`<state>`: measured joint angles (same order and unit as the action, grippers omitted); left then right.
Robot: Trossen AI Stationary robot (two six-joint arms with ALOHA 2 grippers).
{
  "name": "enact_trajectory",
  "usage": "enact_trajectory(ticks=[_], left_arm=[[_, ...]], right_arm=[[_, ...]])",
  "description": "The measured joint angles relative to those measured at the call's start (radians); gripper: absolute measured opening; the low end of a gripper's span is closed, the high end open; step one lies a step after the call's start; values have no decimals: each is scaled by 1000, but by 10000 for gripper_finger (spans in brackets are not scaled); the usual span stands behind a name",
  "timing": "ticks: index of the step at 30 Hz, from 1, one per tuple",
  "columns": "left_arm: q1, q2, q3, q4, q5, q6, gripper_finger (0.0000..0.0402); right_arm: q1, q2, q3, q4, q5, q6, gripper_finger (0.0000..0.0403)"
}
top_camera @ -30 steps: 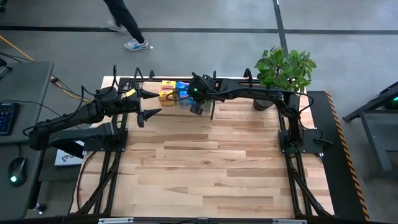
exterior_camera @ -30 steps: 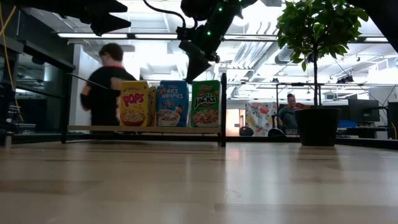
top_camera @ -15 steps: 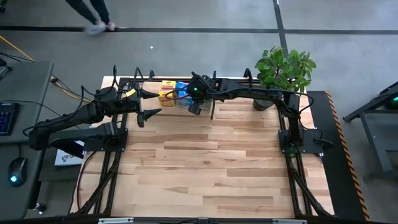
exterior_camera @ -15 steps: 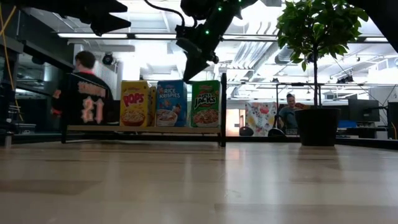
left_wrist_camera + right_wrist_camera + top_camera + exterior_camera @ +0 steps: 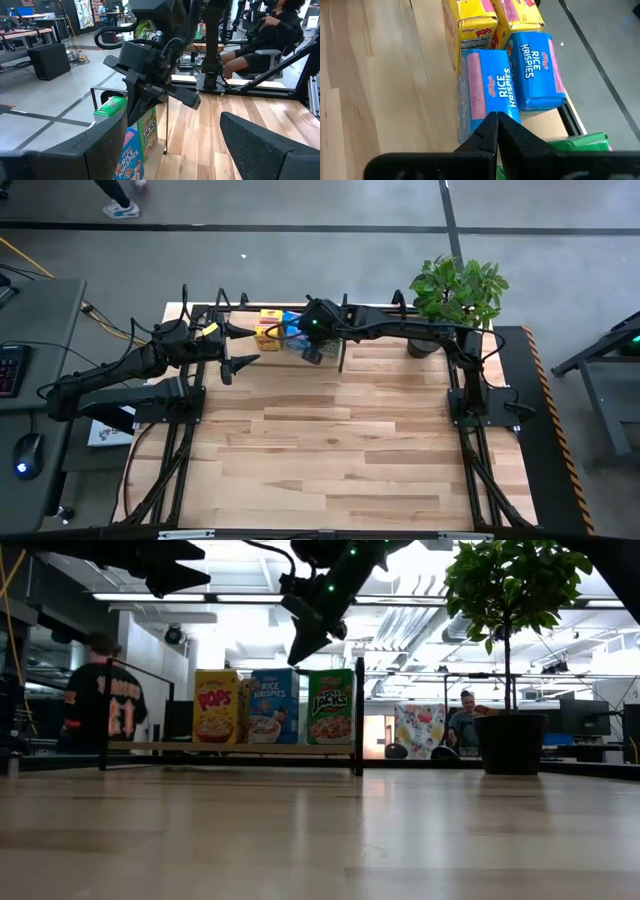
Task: Stack cereal on shelf
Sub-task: Adjust the blue cereal box on the shelf
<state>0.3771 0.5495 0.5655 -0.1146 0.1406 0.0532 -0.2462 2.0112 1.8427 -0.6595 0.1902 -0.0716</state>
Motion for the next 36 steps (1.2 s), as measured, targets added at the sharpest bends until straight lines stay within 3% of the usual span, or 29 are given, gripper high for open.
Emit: enact_trajectory(ticks=[9,36], left_arm=[[0,0,0,0,0,1,312],[0,0,0,0,-1,0,312]], right_arm=[[0,-3,9,-108,42,-27,0],[4,30,0,17,43,-39,0]])
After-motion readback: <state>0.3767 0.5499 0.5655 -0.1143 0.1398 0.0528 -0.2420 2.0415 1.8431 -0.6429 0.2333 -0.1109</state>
